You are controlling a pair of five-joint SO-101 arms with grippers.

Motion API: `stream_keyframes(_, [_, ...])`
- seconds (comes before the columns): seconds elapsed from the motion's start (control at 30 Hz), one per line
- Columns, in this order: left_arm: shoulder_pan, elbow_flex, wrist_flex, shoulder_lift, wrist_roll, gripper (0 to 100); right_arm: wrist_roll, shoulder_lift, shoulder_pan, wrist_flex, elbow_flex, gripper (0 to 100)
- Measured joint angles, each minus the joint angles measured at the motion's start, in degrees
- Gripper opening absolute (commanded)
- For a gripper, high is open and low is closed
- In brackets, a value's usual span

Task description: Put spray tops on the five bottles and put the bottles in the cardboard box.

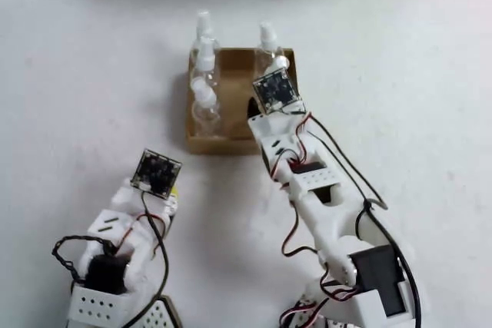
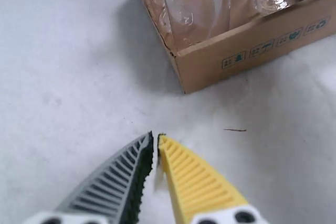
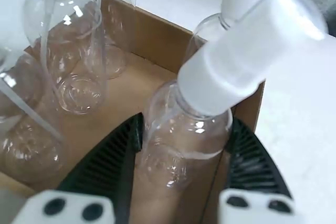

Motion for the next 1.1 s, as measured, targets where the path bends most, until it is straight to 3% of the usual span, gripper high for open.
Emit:
stream_keyframes(0.2, [0.0,0.0,0.0,0.0,0.0,2,-5.0,0.1,0.4,-0.1,0.0,14.6])
stream_keyframes(0.73, [0.0,0.0,0.0,0.0,0.0,2,-6.2,0.1,0.4,-0.1,0.0,14.6])
stream_keyframes(0.9, [0.0,0.0,0.0,0.0,0.0,2,-11.5,0.1,0.1,-0.2,0.0,14.6])
stream_keyframes(1.1, [0.0,0.0,0.0,0.0,0.0,2,-12.7,0.1,0.1,-0.2,-0.2,14.6])
